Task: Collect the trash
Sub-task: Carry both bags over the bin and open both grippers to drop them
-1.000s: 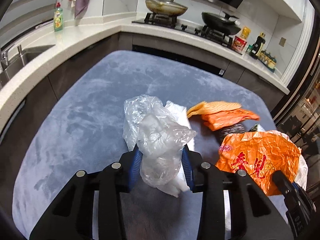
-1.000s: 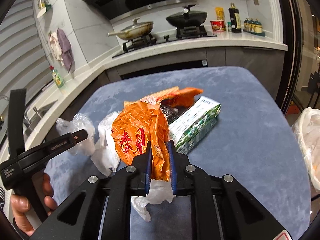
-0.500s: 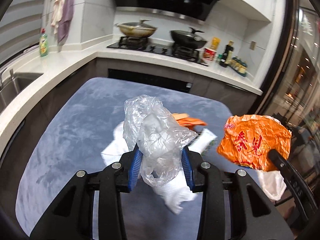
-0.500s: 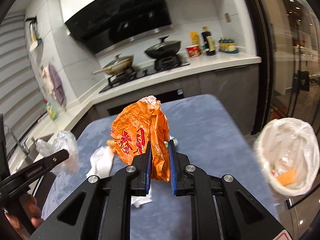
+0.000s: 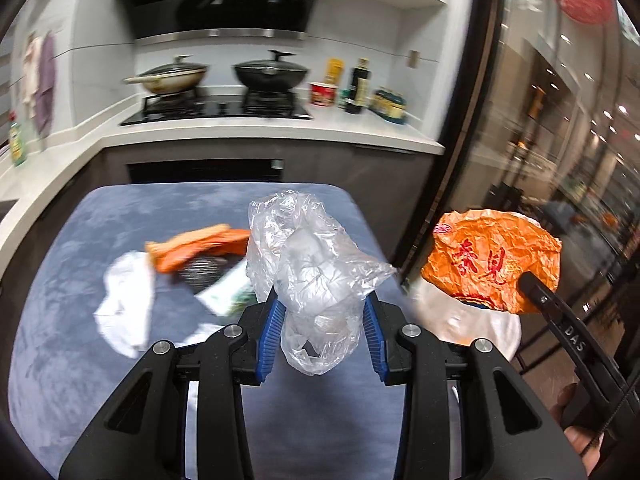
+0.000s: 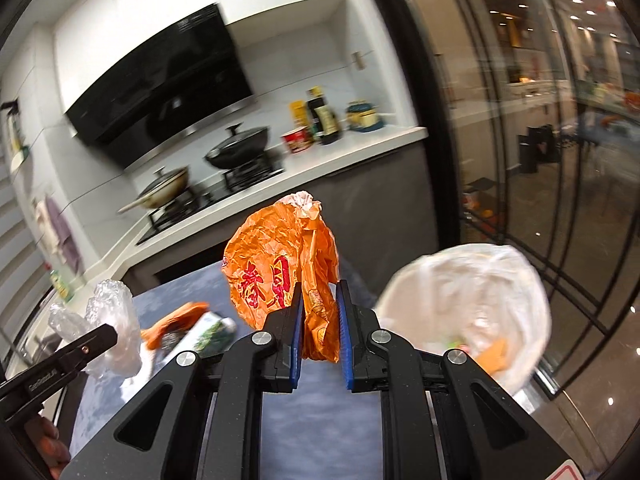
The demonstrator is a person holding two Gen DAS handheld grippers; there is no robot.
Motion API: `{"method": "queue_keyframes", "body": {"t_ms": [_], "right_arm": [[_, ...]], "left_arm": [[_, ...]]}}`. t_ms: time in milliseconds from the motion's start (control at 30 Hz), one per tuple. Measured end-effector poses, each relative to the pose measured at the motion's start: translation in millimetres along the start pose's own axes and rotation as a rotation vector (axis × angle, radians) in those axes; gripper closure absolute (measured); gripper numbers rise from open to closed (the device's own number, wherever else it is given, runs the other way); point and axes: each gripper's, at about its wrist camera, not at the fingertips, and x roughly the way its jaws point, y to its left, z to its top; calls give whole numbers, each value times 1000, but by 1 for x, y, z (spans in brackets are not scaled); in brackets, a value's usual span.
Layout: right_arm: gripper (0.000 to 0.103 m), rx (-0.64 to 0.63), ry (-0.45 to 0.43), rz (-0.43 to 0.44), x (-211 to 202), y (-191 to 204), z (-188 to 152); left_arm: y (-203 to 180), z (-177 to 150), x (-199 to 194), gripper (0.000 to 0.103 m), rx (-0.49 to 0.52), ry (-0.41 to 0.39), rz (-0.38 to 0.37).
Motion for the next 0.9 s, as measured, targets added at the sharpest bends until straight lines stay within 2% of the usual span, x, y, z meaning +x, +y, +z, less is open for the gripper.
{"method": "queue_keyframes", "body": {"t_ms": [300,433,700,900], "right_arm": [[89,104,-7,-114,-6,-88,5],[89,137,-1,-151,-8,-120,3],[89,179,10,-201,-6,-161,0],[88,206,31,-211,5,-180,-2]], "left_arm": [[-101,-6,31,67,122,50,-112],[-132,-13,47,67,159,86,-153],[-171,-23,75,67,206,138,-191],[-191,-30,96,66,231,175,-185]]}}
